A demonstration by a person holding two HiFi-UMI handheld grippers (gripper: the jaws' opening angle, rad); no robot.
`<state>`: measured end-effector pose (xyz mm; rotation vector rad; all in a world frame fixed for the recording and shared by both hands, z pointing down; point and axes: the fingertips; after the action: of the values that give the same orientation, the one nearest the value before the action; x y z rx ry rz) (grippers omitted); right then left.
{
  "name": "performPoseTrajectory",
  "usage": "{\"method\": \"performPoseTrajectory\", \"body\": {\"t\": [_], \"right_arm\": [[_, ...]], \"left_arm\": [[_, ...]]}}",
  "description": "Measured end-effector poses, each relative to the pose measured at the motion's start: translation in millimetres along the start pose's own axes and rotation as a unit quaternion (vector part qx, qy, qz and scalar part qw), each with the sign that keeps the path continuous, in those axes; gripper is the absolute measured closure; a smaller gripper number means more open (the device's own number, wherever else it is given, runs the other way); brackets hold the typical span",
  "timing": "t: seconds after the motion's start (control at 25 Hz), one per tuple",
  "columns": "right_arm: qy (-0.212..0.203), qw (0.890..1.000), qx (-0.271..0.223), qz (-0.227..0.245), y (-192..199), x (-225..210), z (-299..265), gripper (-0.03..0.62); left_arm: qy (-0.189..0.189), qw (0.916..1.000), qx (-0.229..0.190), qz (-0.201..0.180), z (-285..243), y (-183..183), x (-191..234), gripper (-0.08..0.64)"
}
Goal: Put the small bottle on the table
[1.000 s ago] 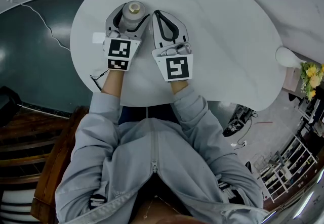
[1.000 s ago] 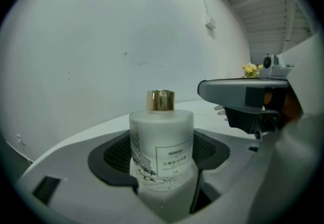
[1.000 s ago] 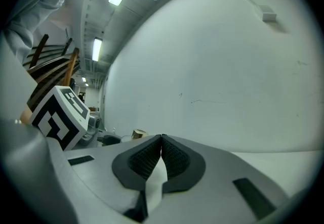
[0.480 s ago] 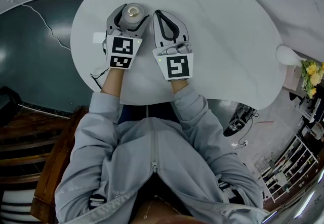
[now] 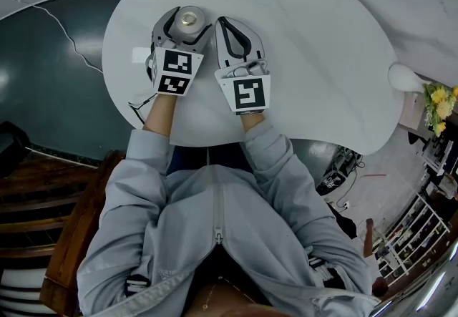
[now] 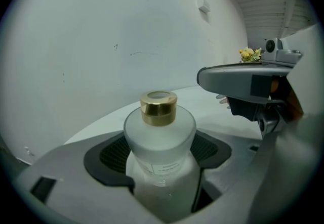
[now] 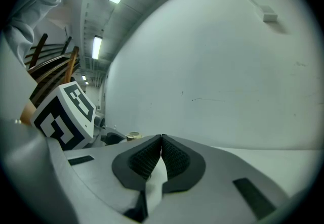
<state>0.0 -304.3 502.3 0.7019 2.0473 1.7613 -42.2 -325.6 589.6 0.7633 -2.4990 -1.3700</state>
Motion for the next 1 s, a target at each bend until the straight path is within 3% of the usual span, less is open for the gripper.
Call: {"method": "performPoseTrajectory", "body": {"t": [0.24, 0.48, 0.76, 1.0], "right_arm": [[0.003, 1.000, 0.015, -0.012, 1.7, 2.1, 7.7, 0.566], [0.015, 1.000, 0.018, -0.011, -11.3, -0.1, 22.8, 0.566], [0.035, 0.999, 0.007, -0.010, -45.8, -4.1, 41.9, 0.566], [0.059, 0.998, -0.032, -0.001, -97.9, -12.3, 61.6, 0.566]], "left_arm": [[0.009, 0.9998, -0.011, 0.012, 23.2, -1.1, -4.2, 0.189], [-0.027, 0.9982, -0.045, 0.030, 62.7, -17.5, 2.0, 0.201], [-0.074, 0.9920, -0.092, 0.044, 110.9, -58.5, 10.7, 0.528], [-0.085, 0.9797, -0.174, 0.053, 150.5, -121.1, 3.0, 0.552]]}}
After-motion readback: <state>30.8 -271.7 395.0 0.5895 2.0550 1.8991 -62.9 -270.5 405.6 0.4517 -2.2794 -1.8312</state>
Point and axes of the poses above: the fingertips, and each gripper's own axes: z backward along the fingers, x to its left, y out of its underside, and after that the axes turned 3 degrees about -y, right-handed
